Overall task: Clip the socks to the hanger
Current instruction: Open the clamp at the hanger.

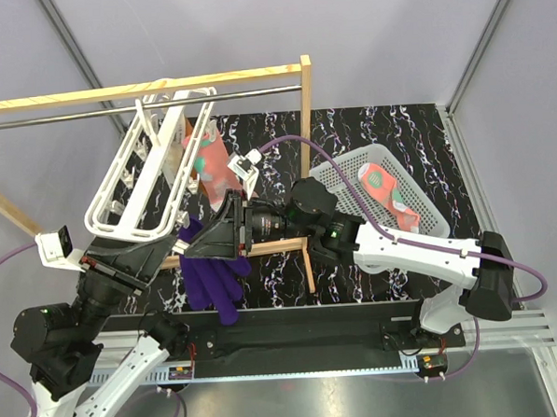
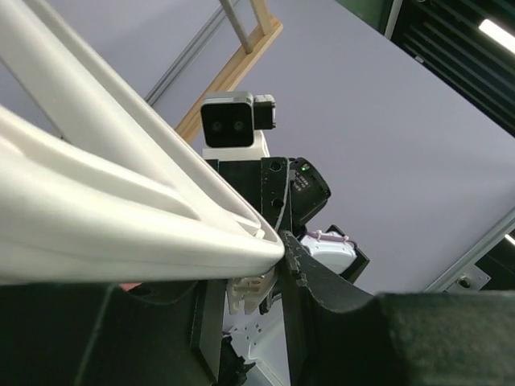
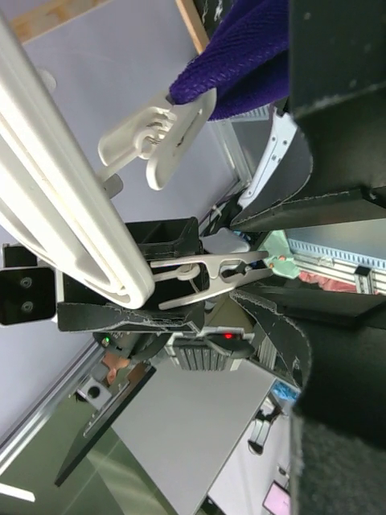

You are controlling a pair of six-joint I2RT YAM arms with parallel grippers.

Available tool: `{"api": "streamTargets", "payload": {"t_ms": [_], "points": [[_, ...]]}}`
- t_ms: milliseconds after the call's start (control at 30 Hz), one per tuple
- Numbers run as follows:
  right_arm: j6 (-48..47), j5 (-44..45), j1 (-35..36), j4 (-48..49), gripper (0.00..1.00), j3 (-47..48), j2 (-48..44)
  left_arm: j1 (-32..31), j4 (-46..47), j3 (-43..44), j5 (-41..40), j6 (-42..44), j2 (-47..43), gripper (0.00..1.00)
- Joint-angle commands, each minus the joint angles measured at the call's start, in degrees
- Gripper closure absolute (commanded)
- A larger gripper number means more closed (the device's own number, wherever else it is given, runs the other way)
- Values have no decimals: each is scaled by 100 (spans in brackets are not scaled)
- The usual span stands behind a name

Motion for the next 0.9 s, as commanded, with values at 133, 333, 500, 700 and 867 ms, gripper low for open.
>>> {"api": "streamTargets", "payload": {"t_ms": [133, 333, 500, 700, 867], "points": [[-485, 304, -31, -457, 60, 234, -182, 13, 57, -2, 64, -115, 53, 100], [-529, 172, -31, -448, 57, 393, -15, 4, 75, 33, 100, -132, 70, 100], [-380, 58, -31, -176, 86, 375, 46, 4, 14, -2, 82, -141, 61, 100], [-221, 40, -31, 27, 100, 261, -6, 4, -426, 174, -102, 26, -61, 35], [-221, 154, -31, -9, 100, 173, -51, 4, -681, 182, -313, -80, -281, 28]]}}
